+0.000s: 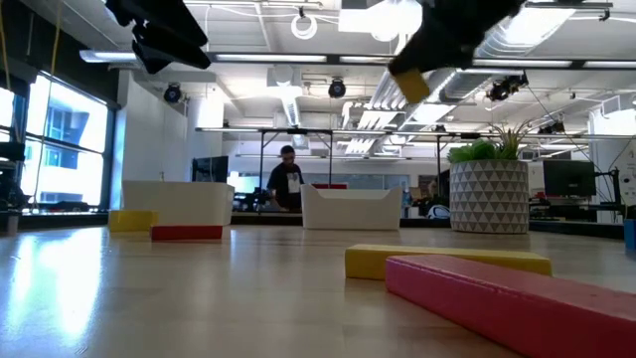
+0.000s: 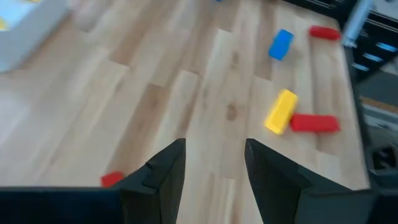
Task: Sort & place blocks by color
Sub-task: Put the yellow block into the right white bin, then put the red block into the left white bin
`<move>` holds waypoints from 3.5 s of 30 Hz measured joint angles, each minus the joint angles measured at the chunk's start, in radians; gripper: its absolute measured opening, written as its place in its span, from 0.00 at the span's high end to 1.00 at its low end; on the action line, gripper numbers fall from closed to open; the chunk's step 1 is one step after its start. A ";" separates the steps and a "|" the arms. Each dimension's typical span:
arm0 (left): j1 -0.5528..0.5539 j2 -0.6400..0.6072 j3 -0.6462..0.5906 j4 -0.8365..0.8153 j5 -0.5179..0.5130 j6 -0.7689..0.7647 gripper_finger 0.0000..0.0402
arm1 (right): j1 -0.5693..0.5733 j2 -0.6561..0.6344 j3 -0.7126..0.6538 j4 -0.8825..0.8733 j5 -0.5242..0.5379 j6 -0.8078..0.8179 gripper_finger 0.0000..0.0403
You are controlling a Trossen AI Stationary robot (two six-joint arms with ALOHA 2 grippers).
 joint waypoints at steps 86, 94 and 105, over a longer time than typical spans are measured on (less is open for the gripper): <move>0.277 0.358 0.000 -0.075 0.106 -0.107 0.51 | -0.593 -0.037 0.002 0.349 -0.343 -0.201 0.52; 0.282 0.469 0.000 -0.075 0.123 -0.106 0.51 | -0.569 -0.040 0.002 0.334 -0.339 -0.211 0.52; 0.282 0.579 0.003 -0.064 0.159 -0.099 0.52 | -0.569 -0.040 0.002 0.305 -0.336 -0.201 0.52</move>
